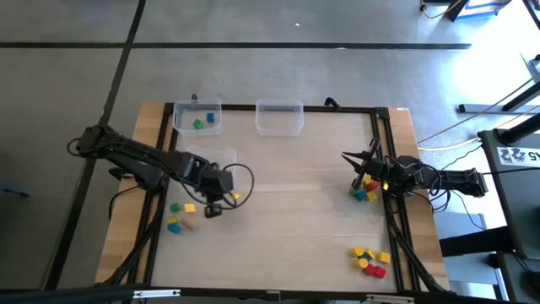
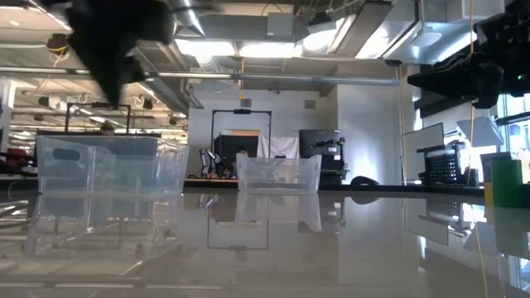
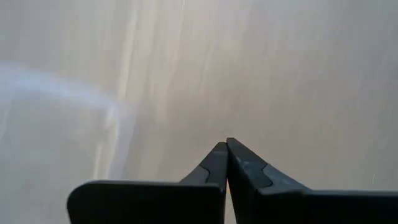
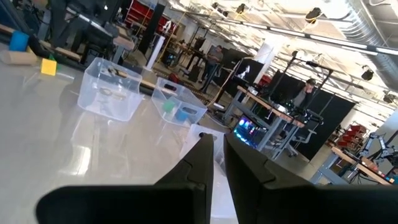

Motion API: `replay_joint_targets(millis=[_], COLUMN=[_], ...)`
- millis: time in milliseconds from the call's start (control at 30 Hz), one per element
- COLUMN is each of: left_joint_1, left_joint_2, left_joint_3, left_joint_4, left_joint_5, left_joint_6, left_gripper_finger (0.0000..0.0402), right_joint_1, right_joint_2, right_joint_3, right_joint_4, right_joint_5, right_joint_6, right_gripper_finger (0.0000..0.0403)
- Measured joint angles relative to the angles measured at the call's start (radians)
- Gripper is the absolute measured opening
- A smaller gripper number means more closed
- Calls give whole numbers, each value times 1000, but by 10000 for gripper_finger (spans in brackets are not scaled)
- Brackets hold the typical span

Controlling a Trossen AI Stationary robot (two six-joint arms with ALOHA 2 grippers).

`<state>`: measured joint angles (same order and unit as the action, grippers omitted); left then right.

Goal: Sort blocks by size
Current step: Put the blue square game block into the top left transparent bin

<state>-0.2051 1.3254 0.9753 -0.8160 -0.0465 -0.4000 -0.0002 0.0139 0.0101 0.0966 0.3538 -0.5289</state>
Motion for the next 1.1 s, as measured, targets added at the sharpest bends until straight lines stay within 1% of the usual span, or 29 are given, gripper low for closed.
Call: replay_joint_targets(millis=[100, 200, 300, 467, 600, 767, 900, 1000, 1100], left_joint_1=[17, 33, 44, 56, 64, 65, 78, 95, 120], left_joint_2=[0, 4, 20, 65, 101, 141, 162, 173, 173], left_joint_3=[-1, -1, -1, -2, -2, -3, -3, -3, -3], left_joint_4=[127, 216, 283, 397, 487, 583, 629, 644, 659], left_joint_5=[-76, -131, -167, -182, -187, -217, -242, -252, -253], left_joint_6=[16, 43, 79, 159, 234, 333, 384, 405, 417], left_gripper_finger=[15, 37, 67, 120, 146, 156, 157, 156, 155], right_joint_1=[0, 0, 0, 1, 1, 1, 1, 1, 1], right_joint_2=[0, 15, 61, 218, 365, 517, 600, 637, 650], right_joint_3=[16, 101, 208, 387, 542, 742, 867, 919, 929], right_joint_4=[-14, -84, -236, -421, -600, -895, -1091, -1204, -1285], right_joint_5=[-40, -81, -110, -223, -320, -355, -375, -395, -429], right_joint_6=[-27, -51, -46, 33, 93, 163, 243, 324, 417], right_gripper_finger=[44, 44, 44, 44, 44, 44, 44, 44, 44])
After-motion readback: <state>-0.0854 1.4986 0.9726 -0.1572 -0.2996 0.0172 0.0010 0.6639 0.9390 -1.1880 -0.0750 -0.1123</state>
